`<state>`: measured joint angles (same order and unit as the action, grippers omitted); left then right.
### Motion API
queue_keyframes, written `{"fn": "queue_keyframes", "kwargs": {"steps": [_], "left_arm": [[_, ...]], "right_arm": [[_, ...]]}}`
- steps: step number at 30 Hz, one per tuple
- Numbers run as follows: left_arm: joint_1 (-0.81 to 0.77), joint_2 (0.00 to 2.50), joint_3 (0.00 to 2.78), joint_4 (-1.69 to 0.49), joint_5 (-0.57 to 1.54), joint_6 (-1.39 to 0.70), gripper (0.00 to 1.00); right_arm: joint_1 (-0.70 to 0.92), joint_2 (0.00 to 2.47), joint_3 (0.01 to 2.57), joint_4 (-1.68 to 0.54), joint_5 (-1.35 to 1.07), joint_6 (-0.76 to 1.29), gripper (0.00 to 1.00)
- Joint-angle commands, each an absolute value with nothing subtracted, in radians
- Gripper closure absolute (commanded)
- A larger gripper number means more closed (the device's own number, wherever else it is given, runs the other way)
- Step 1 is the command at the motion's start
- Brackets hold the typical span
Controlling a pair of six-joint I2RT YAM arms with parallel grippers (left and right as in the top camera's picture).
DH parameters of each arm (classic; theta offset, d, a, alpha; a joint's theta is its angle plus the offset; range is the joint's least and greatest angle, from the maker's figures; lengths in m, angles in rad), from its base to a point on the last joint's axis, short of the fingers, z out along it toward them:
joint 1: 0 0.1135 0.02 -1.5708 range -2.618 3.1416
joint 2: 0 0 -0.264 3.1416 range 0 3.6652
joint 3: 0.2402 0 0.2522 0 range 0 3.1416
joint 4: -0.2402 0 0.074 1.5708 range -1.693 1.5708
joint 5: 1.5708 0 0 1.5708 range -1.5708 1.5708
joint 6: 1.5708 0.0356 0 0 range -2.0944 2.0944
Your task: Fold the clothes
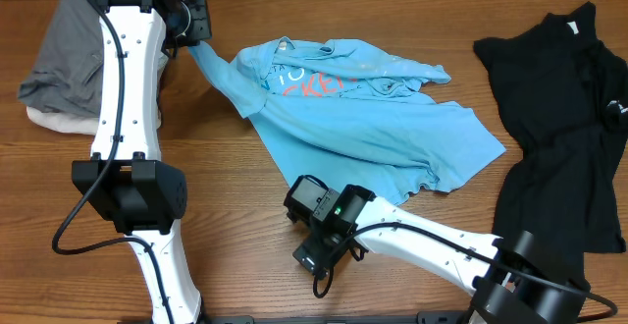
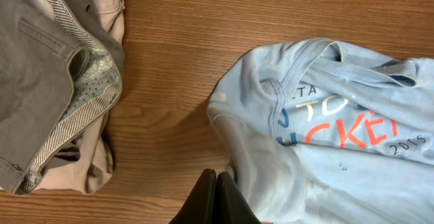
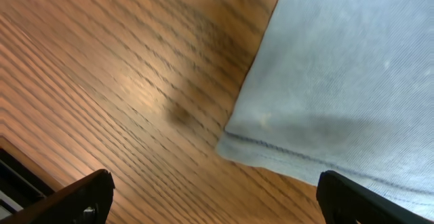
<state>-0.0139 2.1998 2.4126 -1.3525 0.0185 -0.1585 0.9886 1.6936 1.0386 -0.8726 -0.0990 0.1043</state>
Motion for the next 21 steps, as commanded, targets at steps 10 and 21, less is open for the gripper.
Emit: {"fn": "queue_keyframes", "kwargs": {"steps": [10,21], "left_arm": [[-0.023,2.203,2.409,-1.324,0.022,-0.157,0.96],[-0.023,2.203,2.409,-1.327,0.022,-0.157,0.96]], "right_arm": [[0.986,1.72,1.031,-0.873,-0.141,0.191,0.0],[0.986,1.738,0.987,-0.802,-0.058,0.191,0.05]]}}
